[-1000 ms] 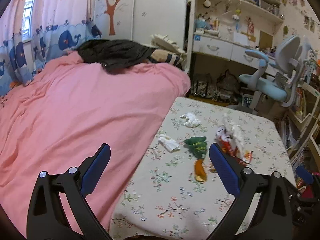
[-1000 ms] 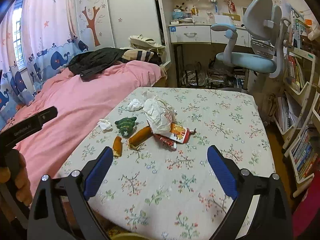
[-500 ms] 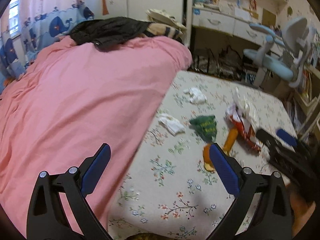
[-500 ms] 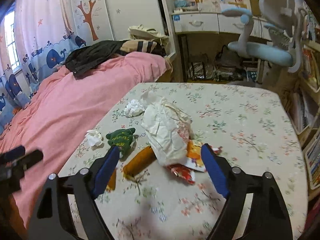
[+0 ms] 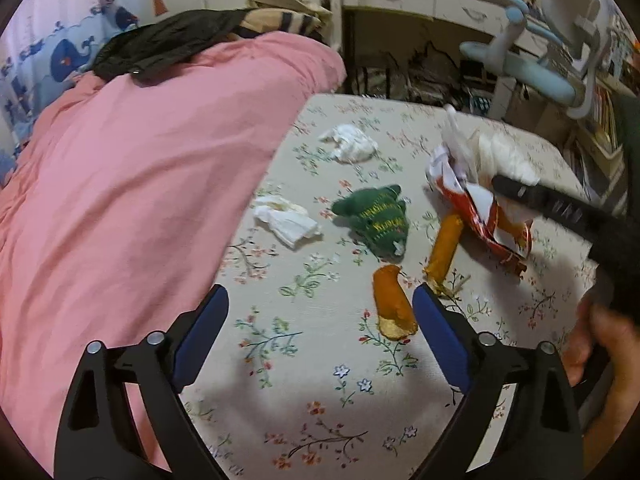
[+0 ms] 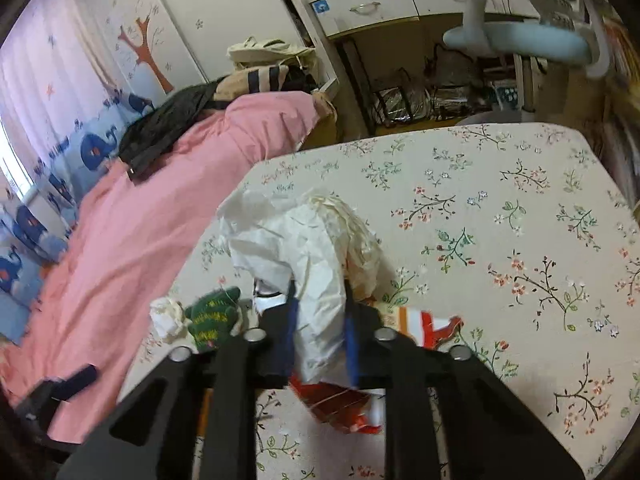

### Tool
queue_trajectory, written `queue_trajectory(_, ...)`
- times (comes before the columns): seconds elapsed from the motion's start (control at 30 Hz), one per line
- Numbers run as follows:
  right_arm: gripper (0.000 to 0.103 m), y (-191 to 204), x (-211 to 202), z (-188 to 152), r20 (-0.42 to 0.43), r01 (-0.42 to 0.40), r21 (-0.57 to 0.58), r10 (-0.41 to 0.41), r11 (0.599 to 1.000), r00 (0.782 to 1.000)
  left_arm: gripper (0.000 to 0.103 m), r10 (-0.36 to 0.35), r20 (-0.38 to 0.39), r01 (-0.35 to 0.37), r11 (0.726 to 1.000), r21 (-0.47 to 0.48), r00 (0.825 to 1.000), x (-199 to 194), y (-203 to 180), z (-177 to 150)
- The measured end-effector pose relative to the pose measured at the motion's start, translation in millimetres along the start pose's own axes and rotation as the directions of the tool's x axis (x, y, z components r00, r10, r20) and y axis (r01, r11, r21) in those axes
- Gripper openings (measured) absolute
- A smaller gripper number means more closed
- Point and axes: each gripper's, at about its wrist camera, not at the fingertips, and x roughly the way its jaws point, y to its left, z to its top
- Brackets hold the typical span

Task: Collect trash
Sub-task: 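Grasp the white plastic bag with the right tool and lift it, then grasp the orange sausage snack with the left tool while the right holds the bag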

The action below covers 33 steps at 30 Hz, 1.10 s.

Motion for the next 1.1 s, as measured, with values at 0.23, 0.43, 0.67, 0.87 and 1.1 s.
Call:
queue_trajectory(0.23, 0.014, -12.7, -26.7, 12.2, 0.051, -0.083, 0.073, 0.079, 0.994, 0.996, 0.076, -0.055, -0.062, 0.055, 0.998, 0.001, 0.997, 23.9, -6.3, 1.5)
queue_trajectory(0.43, 0.014, -17.5, -33.2, 11.6, 0.051, -0.110, 0.099, 0.105, 0.989, 0.993, 0.060, -0.096, -0.089, 0.099, 0.995, 0.031, 0.991, 34.7, -17.1, -2.5)
queue_trajectory(0.67, 0.014, -11.4, -48.2, 12.5, 0.070, -0.135, 0.084, 0.129, 0.987, 0.989, 0.003, -0.189, -0.074, 0.193, 0.980, 0.053, 0.979, 17.9, -19.5, -3.3)
queue_trajectory(0.87, 0.014, -4.7, -74.6, 5.4, 0.098, -0.161, 0.070, 0.154, 0.984, 0.983, 0.001, -0.241, 0.025, 0.242, 0.970, -0.026, 0.970, -16.0, 12.3, 0.5)
queue_trajectory(1.1, 0.015, -2.6, -100.7, -5.1, 0.123, -0.195, 0.084, 0.184, 0.977, 0.975, 0.001, -0.284, 0.008, 0.284, 0.956, -0.072, 0.959, -18.0, 25.6, -7.6)
